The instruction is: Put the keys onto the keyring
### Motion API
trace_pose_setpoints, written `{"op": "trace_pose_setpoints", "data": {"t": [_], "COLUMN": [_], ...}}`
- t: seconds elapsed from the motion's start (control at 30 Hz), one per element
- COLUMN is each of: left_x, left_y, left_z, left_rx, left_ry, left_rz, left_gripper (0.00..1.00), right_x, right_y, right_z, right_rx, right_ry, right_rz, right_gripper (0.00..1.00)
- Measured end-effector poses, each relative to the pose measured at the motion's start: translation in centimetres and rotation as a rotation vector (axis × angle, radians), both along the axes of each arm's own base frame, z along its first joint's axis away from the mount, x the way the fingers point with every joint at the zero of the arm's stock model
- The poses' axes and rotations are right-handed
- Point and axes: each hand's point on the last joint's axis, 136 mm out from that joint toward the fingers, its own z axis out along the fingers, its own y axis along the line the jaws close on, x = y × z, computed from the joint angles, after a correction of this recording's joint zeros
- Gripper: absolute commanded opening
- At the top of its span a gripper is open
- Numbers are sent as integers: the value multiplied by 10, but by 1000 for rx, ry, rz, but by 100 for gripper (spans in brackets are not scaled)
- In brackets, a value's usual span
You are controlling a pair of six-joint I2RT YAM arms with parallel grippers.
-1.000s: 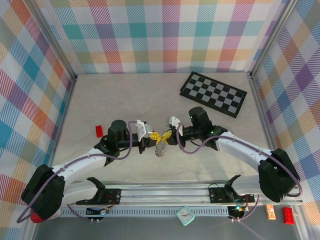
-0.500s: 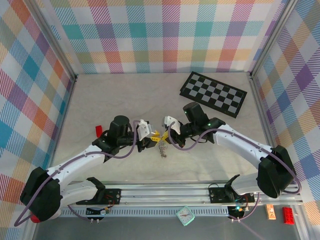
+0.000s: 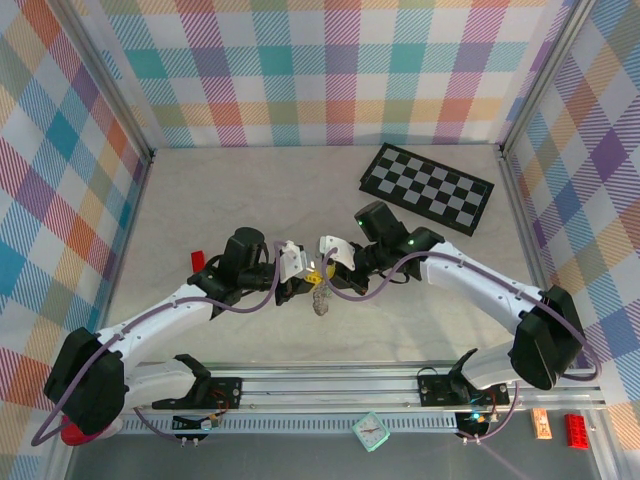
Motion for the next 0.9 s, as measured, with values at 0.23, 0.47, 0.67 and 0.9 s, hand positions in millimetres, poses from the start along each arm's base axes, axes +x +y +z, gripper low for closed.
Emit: {"op": "trace_pose_setpoints", "data": {"t": [0.23,0.47,0.67,0.9], "left_x": [0,-3,-3,-5], "left_y": [-3,-3,-4,-5], "left_z": [3,-2,-1,3], "left_rx": [-41,-81,-105,-133], "left_ry": [12,37,43,45], "left_rz": [7,19,21,17], "left_gripper": [0,0,0,0], "right_x": [-1,-1,2,4], "right_y": [-9,-10,-5,-2], "right_z": [6,5,12,13], "right_rx": [139,230,275,294], "right_ry": [20,35,24,33], "right_rz": [-41,-63,-56,-52], "right_gripper": [26,26,21,21]}}
